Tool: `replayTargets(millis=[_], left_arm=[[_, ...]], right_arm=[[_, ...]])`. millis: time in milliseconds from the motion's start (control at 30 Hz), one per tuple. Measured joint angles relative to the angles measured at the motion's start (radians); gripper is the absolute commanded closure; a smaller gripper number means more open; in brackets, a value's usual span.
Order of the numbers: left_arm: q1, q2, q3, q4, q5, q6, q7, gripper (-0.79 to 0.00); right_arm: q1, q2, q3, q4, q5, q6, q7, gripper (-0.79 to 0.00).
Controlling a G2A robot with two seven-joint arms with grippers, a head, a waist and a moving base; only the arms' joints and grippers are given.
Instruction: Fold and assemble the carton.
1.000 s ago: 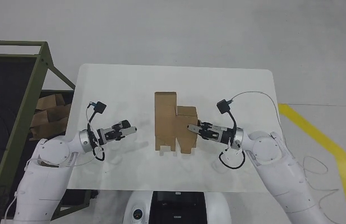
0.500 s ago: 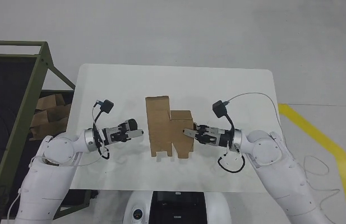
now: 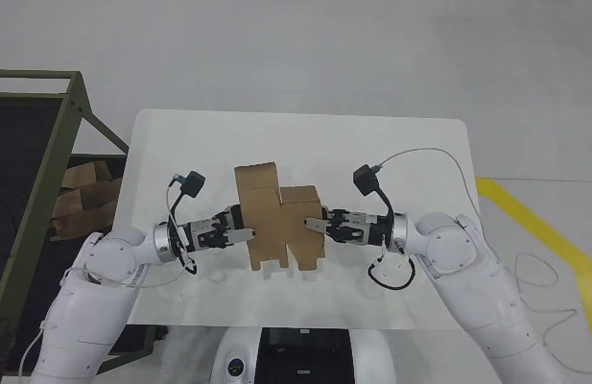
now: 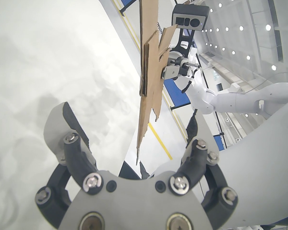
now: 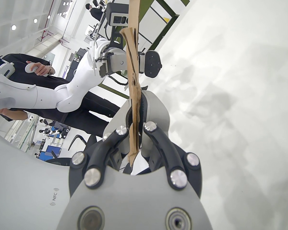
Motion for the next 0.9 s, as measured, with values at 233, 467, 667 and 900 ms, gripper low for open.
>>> replayTargets(millis=[233,467,667,900], left_arm=[[-0.017,0.004,0.028,-0.005,0.013,0.022,-0.01,-0.274],[-0.031,0.007,0.051,-0.003,0.007,0.029,-0.016,-0.031],[-0.041,0.01,0.065,0.0,0.004,0.033,-0.014,0.0],[-0.049,0.014,0.075,0.001,-0.02,0.03,-0.018,0.0]], right_arm=[[0.015,0.002,-0.005,0.004,0.005,0.004,-0.001,0.0],[0.027,0.003,-0.01,0.013,0.017,-0.01,0.007,0.0],[0.033,0.005,-0.012,0.028,0.032,-0.028,0.008,0.0],[0.037,0.008,-0.016,0.041,0.065,-0.063,0.021,-0.785]])
